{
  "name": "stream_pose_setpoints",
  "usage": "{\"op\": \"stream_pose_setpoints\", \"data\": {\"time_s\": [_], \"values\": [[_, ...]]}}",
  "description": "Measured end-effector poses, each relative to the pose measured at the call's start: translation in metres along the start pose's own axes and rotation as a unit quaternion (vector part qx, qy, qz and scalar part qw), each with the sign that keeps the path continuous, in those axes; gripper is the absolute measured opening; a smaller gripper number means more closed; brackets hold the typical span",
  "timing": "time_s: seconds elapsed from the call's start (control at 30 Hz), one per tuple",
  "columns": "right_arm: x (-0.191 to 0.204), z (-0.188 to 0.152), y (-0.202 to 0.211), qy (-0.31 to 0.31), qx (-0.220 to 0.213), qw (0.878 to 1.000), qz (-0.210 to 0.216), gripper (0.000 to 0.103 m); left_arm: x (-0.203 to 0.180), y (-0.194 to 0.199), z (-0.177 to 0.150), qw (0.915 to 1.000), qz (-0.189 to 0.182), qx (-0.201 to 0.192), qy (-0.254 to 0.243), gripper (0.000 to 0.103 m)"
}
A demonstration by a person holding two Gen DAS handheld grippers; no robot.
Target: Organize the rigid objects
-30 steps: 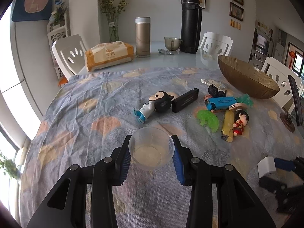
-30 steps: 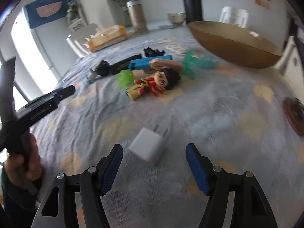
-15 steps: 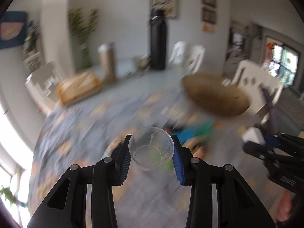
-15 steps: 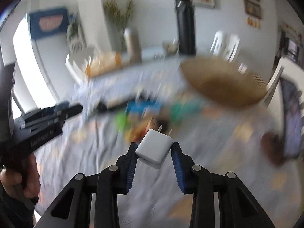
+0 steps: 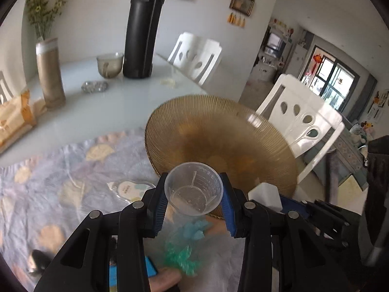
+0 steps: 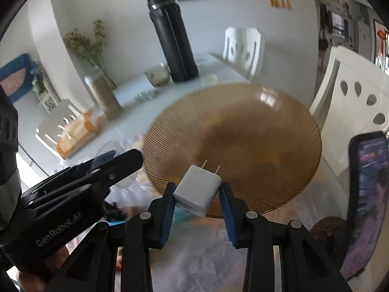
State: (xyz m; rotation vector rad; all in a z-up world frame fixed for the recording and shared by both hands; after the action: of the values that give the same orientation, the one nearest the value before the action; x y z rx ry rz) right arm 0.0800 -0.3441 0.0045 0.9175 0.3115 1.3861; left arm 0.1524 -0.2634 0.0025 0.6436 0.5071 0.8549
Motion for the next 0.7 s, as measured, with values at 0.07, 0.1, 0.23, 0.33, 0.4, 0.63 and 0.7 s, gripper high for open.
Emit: {"op": "stream_pose_setpoints", "data": {"time_s": [0.07, 0.1, 0.23, 0.33, 0.4, 0.63, 0.7], "values": [[-0.007, 0.000, -0.005, -0.008, 0.010, 1.000, 0.001, 0.035, -0.002, -0.005, -0.002, 0.9998, -0.014, 0.012, 0.008, 0.055], [-0.010, 0.001, -0.004, -0.011, 0.012, 1.000, -0.001, 0.035, 0.000, -0.004, -0.003, 0.9996, -0.015, 0.018, 0.017, 0.063], [-0.010, 0.007, 0.022, -0.001, -0.017, 1.000, -0.008, 0.044, 0.011, 0.026, 0.001, 0.9995, -0.014, -0.011, 0.026, 0.064], [-0.002, 0.011, 0.057, 0.009, -0.054, 0.998, 0.002, 0.046, 0.024, 0.064, 0.000, 0.9984, -0.017, -0.040, 0.037, 0.064], [0.010, 0.012, 0.076, 0.022, -0.073, 0.997, 0.011, 0.058, 0.031, 0.093, 0.000, 0.9967, -0.019, -0.067, 0.042, 0.064], [0.055, -0.012, 0.094, 0.078, -0.081, 0.993, 0.034, 0.065, 0.045, 0.144, -0.002, 0.9935, -0.018, -0.097, 0.057, 0.064], [0.053, -0.019, 0.085, 0.075, -0.066, 0.994, 0.036, 0.065, 0.060, 0.146, -0.013, 0.9934, 0.001, -0.093, 0.067, 0.064]]}}
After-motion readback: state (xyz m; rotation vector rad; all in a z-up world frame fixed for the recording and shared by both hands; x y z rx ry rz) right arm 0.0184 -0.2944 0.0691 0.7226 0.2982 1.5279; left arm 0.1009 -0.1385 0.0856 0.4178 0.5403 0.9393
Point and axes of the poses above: each gripper's, at about its wrist camera, not at the fingertips, and y roughly against the way its jaws point, x to its left, z to its top, the point moved 9 cm from there along -y, roughly the way its jaws point, and after that the axes turned 7 degrees about z, right-handed, at the moved point
